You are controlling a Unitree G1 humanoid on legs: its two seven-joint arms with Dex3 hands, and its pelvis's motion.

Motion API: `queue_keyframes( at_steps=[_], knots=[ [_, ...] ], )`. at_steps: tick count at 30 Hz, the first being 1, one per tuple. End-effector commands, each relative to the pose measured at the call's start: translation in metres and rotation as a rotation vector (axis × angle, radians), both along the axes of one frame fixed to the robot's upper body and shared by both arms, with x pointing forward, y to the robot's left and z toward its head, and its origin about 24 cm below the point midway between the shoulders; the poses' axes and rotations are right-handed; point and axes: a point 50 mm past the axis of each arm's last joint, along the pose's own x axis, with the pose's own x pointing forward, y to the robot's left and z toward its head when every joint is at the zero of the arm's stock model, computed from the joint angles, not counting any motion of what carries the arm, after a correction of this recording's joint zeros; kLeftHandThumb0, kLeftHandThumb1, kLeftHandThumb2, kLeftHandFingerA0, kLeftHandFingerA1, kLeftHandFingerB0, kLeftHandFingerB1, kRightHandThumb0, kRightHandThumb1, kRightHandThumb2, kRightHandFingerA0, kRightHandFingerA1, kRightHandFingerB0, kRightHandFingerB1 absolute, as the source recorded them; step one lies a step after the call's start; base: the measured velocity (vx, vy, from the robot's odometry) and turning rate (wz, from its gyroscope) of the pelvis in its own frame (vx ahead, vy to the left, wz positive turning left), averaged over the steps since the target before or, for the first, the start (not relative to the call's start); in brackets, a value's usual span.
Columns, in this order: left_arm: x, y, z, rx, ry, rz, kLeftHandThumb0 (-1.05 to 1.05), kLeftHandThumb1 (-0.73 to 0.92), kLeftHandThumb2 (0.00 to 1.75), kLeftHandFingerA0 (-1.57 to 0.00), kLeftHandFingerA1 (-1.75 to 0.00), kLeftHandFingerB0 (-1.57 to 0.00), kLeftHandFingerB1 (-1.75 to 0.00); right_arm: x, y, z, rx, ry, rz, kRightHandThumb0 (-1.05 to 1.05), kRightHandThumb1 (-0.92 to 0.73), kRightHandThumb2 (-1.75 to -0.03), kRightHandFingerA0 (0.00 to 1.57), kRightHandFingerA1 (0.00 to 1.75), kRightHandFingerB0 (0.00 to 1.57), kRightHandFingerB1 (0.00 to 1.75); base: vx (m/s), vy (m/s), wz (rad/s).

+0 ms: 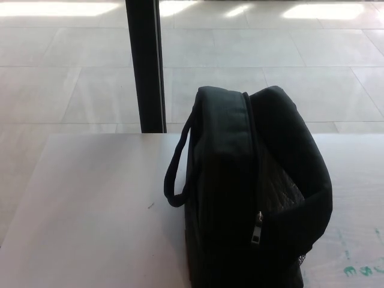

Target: The robot uses its right hand to pick up the cube kept on the middle of the desk and put it inside the bag next to it

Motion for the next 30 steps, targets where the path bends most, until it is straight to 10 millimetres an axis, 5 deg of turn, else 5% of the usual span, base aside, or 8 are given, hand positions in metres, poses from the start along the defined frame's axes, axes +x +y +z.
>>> queue_keyframes(
  at_steps=[1, 4, 6, 8, 10, 14, 23, 30],
  knots=[
    [-0.005, 0.001, 0.000, -0.005, 0.014, 0.034, -0.57, 0.52, 0.88, -0.30, -0.58, -0.33, -0.55, -0.045, -0.084, -0.044, 0.360, 0.033, -0.233, -0.50, -0.50, -0.77, 0.18, 0.50, 0.32, 0.46, 0.00, 0.000, 0.00],
    [-0.006, 0.002, 0.000, 0.001, 0.011, 0.029, -0.58, 0.52, 0.88, -0.30, -0.57, -0.32, -0.54, -0.067, -0.111, -0.074, 0.443, 0.016, -0.376, -0.60, -0.48, -0.80, 0.20, 0.51, 0.28, 0.46, 0.00, 0.000, 0.00],
    [-0.007, 0.002, -0.001, -0.016, 0.009, 0.052, -0.56, 0.50, 0.88, -0.27, -0.57, -0.33, -0.55, -0.089, -0.132, -0.104, 0.467, 0.039, -0.620, -0.64, -0.63, -0.59, 0.29, 0.40, 0.33, 0.32, 0.00, 0.000, 0.00],
    [-0.006, 0.003, -0.001, -0.017, 0.009, 0.057, -0.56, 0.51, 0.88, -0.28, -0.57, -0.33, -0.55, -0.095, -0.137, -0.112, 0.466, 0.038, -0.669, -0.64, -0.65, -0.60, 0.29, 0.43, 0.31, 0.32, 0.00, 0.000, 0.00],
    [-0.007, 0.004, -0.002, -0.023, 0.007, 0.069, -0.58, 0.50, 0.87, -0.29, -0.58, -0.31, -0.55, -0.116, -0.154, -0.151, 0.544, 0.028, -0.827, -0.56, -0.67, -0.62, 0.27, 0.47, 0.28, 0.34, 0.00, 0.000, 0.00],
    [-0.007, 0.002, -0.003, -0.028, 0.005, 0.073, -0.56, 0.50, 0.87, -0.28, -0.58, -0.33, -0.56, -0.137, -0.165, -0.189, 0.661, 0.054, -0.948, -0.63, -0.68, -0.61, 0.25, 0.42, 0.26, 0.31, 0.00, 0.000, 0.00],
    [-0.008, 0.004, -0.001, -0.012, 0.005, 0.072, -0.56, 0.50, 0.87, -0.29, -0.58, -0.34, -0.56, -0.164, -0.160, -0.250, 0.774, 0.190, -1.031, -0.59, -0.72, -0.62, 0.21, 0.37, 0.21, 0.29, 0.00, 0.000, 0.00],
    [-0.007, 0.007, 0.002, 0.002, 0.006, 0.050, -0.55, 0.49, 0.87, -0.27, -0.58, -0.32, -0.56, -0.160, -0.139, -0.285, 0.802, 0.334, -0.980, -0.57, -0.70, -0.62, 0.15, 0.38, 0.19, 0.29, 0.00, 0.000, 0.00]
  ],
)
